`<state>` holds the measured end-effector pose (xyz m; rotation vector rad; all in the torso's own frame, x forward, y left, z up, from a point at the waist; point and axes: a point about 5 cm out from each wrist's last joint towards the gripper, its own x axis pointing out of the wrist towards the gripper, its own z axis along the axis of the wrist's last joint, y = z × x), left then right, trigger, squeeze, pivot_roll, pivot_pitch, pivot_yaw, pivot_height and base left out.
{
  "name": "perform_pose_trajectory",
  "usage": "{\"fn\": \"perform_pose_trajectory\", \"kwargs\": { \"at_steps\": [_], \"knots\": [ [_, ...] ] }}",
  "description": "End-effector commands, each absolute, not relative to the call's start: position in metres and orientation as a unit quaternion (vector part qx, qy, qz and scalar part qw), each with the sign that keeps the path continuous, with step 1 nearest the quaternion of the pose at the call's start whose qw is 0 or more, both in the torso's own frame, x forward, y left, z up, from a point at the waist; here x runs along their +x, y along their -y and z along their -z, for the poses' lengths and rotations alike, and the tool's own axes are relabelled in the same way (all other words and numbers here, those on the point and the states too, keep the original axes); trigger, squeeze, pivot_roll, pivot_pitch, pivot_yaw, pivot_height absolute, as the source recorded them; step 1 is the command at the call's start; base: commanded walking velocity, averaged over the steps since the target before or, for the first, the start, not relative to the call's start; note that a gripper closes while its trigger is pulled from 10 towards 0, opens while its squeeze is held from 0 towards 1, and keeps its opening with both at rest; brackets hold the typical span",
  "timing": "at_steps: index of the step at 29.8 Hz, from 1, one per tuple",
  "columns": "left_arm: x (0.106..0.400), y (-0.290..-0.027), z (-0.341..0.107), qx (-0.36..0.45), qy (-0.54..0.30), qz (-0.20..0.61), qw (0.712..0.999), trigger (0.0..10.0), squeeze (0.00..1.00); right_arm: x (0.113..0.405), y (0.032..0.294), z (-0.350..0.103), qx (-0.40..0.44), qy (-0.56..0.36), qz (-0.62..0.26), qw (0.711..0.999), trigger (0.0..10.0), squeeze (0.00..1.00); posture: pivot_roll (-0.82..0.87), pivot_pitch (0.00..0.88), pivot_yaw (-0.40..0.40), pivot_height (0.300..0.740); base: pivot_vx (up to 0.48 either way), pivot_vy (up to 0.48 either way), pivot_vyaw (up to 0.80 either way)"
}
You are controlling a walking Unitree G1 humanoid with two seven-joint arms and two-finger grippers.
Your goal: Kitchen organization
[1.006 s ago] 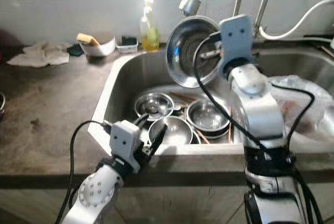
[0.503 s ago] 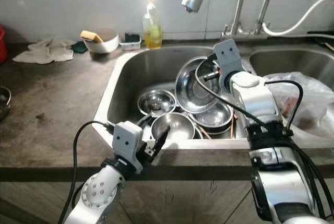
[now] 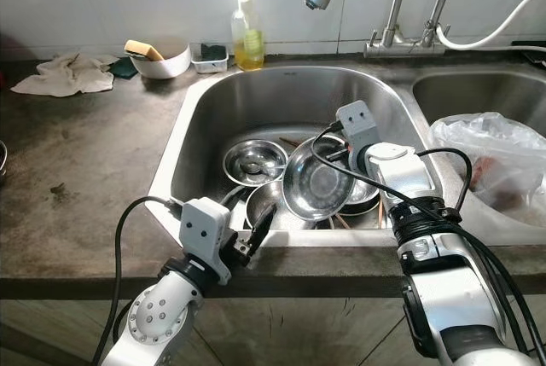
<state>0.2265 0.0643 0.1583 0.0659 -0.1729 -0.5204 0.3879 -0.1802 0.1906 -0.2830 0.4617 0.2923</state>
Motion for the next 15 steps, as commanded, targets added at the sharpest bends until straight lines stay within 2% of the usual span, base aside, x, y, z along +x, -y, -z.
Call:
{"fn": "perform_pose_trajectory", "kwargs": {
  "at_steps": [1, 2, 3, 12, 13, 15],
  "knots": [
    [0.2235, -0.0651, -0.1556, 0.037, 0.074, 0.255, 0.963, 10.0, 0.00, 0.3877, 0.1780, -0.1885, -0.143, -0.232, -0.155, 0.950, 10.0, 0.44, 0.10, 0.159, -0.014, 0.740, 0.000, 0.000, 0.00],
    [0.2235, -0.0651, -0.1556, 0.037, 0.074, 0.255, 0.963, 10.0, 0.00, 0.3877, 0.1780, -0.1885, -0.143, -0.232, -0.155, 0.950, 10.0, 0.44, 0.10, 0.159, -0.014, 0.740, 0.000, 0.000, 0.00],
    [0.2233, -0.0655, -0.1552, 0.037, 0.073, 0.254, 0.964, 10.0, 0.00, 0.3865, 0.1777, -0.1845, -0.143, -0.236, -0.158, 0.948, 10.0, 1.00, 0.11, 0.159, -0.016, 0.740, 0.000, 0.000, 0.00],
    [0.2244, -0.0657, -0.1546, 0.039, 0.071, 0.254, 0.964, 10.0, 0.00, 0.3862, 0.1806, -0.1836, -0.139, -0.230, -0.147, 0.952, 10.0, 1.00, 0.11, 0.149, -0.011, 0.740, 0.000, 0.000, 0.00],
    [0.2249, -0.0657, -0.1548, 0.040, 0.072, 0.255, 0.963, 10.0, 0.00, 0.3865, 0.1822, -0.1867, -0.131, -0.211, -0.134, 0.959, 10.0, 0.01, 0.11, 0.141, -0.010, 0.740, 0.000, 0.000, 0.00],
    [0.2252, -0.0657, -0.1550, 0.041, 0.072, 0.255, 0.963, 10.0, 0.00, 0.3866, 0.1824, -0.1901, -0.125, -0.196, -0.129, 0.964, 10.0, 0.00, 0.11, 0.141, -0.010, 0.740, 0.000, 0.000, 0.00]
  ]
}}
